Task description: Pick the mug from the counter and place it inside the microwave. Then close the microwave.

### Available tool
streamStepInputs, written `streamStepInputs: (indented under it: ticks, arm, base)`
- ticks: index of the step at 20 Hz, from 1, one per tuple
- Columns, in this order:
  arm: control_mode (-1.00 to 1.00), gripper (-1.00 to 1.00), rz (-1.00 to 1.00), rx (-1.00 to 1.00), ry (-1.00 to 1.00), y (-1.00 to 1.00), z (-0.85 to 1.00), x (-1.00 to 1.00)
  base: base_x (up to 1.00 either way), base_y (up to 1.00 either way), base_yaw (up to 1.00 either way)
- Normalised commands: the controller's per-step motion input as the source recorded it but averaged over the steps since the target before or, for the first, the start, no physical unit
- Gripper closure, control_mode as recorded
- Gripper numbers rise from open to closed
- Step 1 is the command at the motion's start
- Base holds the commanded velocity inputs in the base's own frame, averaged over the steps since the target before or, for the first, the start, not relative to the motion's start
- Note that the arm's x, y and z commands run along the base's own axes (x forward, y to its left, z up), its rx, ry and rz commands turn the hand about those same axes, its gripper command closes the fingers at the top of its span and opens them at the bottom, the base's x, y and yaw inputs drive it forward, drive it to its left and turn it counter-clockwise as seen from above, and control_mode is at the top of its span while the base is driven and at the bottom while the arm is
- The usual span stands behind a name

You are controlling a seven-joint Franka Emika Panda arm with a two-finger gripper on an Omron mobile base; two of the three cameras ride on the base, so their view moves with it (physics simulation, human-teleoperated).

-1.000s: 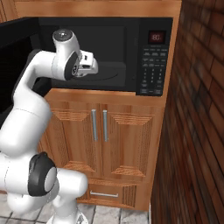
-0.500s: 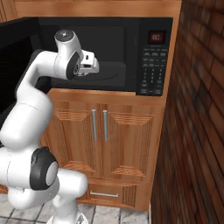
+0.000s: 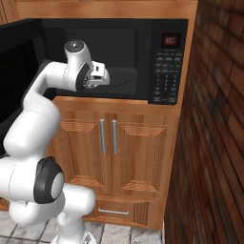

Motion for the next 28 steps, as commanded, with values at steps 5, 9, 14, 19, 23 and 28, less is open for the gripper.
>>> streamStepInputs:
  ticks: [5,9,14,19,23,28]
  arm:
    - [-1.00,1.00,0.00,0.00,0.00,0.00,-0.22,0.34]
    - [-1.00,1.00,0.00,0.00,0.00,0.10,0.01,0.43]
    - [-1.00,1.00,0.00,0.00,0.00,0.19,0.06,0.45]
    - [-1.00,1.00,0.00,0.00,0.01,0.13,0.00,0.46]
    - [-1.00,1.00,0.00,0.00,0.04,0.00,0.00,0.51]
    - [-1.00,1.00,0.00,0.00,0.04,0.00,0.00,0.60]
  base:
    - [0.00,0.00,0.00]
    - [0.00,0.00,0.00]
    - [0.00,0.00,0.00]
    - [0.00,0.00,0.00]
    - [0.00,0.00,0.00]
    - [0.00,0.00,0.00]
